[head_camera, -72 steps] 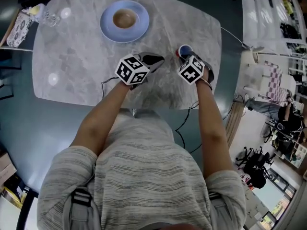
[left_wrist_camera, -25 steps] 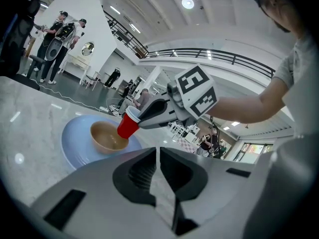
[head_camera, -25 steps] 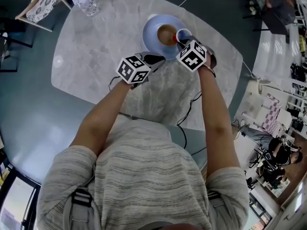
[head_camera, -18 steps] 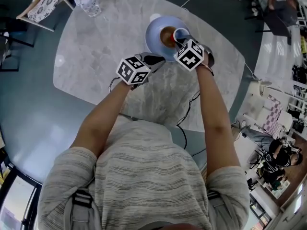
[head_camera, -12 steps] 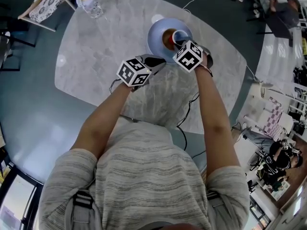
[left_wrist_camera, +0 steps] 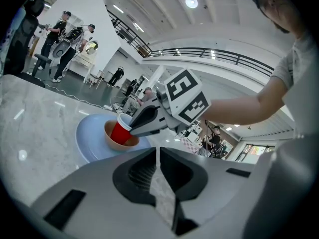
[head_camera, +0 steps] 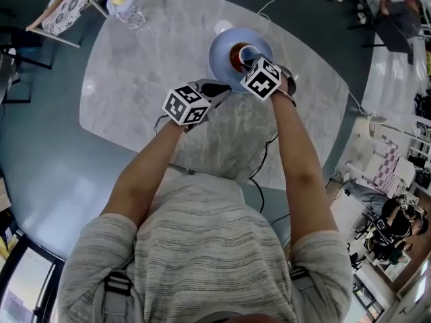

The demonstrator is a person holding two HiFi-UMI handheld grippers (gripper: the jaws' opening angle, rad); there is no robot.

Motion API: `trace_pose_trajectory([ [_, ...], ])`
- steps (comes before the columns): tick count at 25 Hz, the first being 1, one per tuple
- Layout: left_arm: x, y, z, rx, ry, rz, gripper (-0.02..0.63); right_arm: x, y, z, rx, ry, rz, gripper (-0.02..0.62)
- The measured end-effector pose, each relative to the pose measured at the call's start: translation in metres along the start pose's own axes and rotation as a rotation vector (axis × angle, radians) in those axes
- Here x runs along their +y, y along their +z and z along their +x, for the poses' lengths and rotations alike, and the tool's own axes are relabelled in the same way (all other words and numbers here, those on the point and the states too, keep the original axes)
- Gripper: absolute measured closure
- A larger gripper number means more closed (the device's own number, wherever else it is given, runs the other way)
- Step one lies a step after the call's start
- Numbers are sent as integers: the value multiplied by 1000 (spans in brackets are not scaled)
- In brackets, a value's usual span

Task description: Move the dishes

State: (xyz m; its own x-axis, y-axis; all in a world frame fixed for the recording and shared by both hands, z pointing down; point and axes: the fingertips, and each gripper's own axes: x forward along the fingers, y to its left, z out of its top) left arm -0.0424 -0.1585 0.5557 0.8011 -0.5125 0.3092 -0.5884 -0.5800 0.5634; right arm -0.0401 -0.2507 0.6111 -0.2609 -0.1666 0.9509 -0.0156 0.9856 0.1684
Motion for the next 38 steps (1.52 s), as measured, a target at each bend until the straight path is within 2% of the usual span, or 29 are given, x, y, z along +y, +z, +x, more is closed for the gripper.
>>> trace_pose_trajectory([
  [8, 1, -1, 0, 4, -3, -2, 583, 1, 1, 0, -12, 13, 15, 551],
  [14, 1, 1, 1, 1, -2, 1, 583, 1, 2, -2, -35, 17, 43, 515],
  [20, -1, 4, 2, 5, -5, 10, 583, -3, 2, -13, -89, -22, 98, 517],
  [28, -11, 12, 6, 0, -2, 27, 583, -3, -3, -39, -265, -66, 323, 517],
  [34, -19, 15, 5, -10, 6, 38, 583, 14, -13, -61, -411, -67, 507, 528],
  [38, -28, 18, 6, -5, 7, 50, 583, 24, -19, -82, -520, -75, 589, 545],
])
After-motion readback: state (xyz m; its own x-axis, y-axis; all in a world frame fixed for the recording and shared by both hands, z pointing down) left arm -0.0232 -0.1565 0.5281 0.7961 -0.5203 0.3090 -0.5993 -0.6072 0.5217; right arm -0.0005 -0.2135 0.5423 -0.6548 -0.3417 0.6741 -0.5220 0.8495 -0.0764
